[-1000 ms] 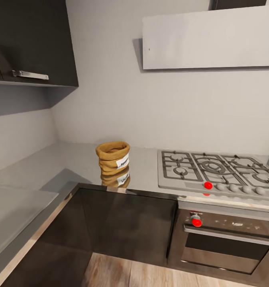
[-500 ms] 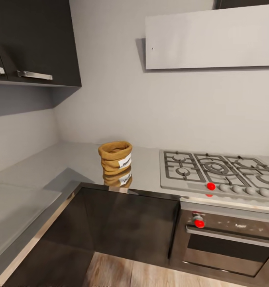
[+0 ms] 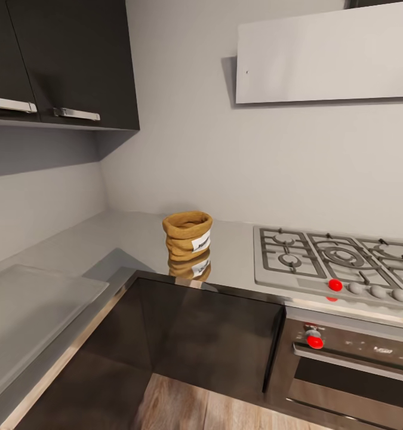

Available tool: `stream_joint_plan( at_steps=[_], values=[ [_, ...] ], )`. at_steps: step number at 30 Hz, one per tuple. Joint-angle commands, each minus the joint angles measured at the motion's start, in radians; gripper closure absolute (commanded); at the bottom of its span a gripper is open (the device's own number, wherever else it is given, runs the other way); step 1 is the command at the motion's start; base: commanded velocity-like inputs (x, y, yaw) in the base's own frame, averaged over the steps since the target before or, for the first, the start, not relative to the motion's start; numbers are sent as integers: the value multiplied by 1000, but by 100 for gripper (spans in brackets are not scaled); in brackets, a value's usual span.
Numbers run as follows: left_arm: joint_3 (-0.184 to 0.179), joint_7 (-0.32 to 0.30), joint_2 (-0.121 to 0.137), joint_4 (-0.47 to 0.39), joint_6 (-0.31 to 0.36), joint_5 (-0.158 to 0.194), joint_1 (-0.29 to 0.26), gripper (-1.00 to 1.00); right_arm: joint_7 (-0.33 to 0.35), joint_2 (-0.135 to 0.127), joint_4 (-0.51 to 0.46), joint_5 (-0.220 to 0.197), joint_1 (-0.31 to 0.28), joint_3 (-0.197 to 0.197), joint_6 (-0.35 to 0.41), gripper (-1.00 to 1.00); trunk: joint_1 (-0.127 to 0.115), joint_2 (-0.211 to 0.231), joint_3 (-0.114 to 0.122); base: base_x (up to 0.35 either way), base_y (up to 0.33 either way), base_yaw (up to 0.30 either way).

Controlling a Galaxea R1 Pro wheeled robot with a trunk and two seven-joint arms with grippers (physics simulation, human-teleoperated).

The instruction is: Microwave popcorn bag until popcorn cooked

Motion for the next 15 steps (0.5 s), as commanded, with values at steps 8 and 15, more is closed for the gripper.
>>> stream_joint_plan(
  at_steps=[8, 15],
  values=[
    [1, 0, 1, 0, -2, 5, 0, -100, 2, 1, 2, 10, -1, -9, -1, -100, -8, 13, 5, 0, 0, 1],
    [0, 0, 1, 0, -2, 5, 0, -100, 2, -2, 2, 10, 5, -9, -12, -100, -35, 62, 27, 0, 0, 0]
  ],
)
